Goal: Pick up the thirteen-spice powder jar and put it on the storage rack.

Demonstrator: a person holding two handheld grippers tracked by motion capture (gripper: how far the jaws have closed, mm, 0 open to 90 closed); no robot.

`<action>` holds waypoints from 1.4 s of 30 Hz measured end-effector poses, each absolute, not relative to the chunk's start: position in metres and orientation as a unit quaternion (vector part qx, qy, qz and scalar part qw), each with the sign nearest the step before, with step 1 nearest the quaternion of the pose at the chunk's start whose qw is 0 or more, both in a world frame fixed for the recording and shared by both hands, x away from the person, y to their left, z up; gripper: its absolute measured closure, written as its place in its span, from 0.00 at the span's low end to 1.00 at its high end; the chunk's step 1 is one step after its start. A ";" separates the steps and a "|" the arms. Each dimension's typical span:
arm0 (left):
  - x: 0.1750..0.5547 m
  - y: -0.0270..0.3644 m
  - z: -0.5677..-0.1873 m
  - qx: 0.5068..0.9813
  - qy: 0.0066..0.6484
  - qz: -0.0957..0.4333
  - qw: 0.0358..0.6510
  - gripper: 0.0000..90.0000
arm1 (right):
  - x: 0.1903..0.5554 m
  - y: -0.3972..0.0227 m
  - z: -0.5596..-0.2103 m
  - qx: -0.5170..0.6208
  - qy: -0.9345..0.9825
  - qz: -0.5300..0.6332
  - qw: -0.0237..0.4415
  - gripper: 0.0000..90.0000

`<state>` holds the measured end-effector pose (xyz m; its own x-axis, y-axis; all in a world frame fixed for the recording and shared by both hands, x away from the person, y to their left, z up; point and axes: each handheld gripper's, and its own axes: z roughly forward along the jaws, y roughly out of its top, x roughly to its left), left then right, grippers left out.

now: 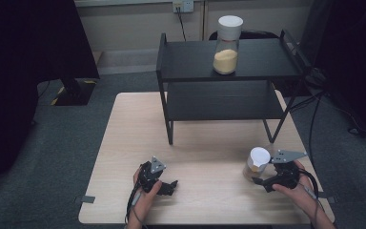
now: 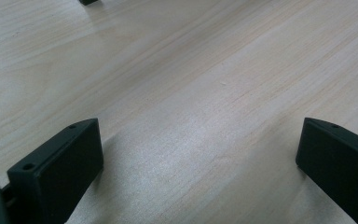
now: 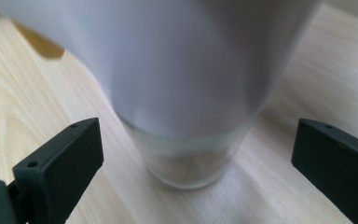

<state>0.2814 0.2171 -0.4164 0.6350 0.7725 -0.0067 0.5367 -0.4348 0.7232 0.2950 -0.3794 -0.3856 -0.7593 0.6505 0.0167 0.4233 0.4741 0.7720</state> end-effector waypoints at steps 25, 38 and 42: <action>0.281 0.217 -0.416 0.831 0.394 0.165 0.357 0.00 | 0.301 -0.379 -0.391 0.304 0.827 0.451 0.138 0.22; 0.281 0.217 -0.416 0.831 0.394 0.165 0.357 0.00 | 0.299 -0.381 -0.395 0.296 0.823 0.463 0.146 0.32; 0.281 0.217 -0.416 0.831 0.394 0.165 0.357 0.00 | 0.297 -0.382 -0.397 0.294 0.821 0.466 0.150 0.32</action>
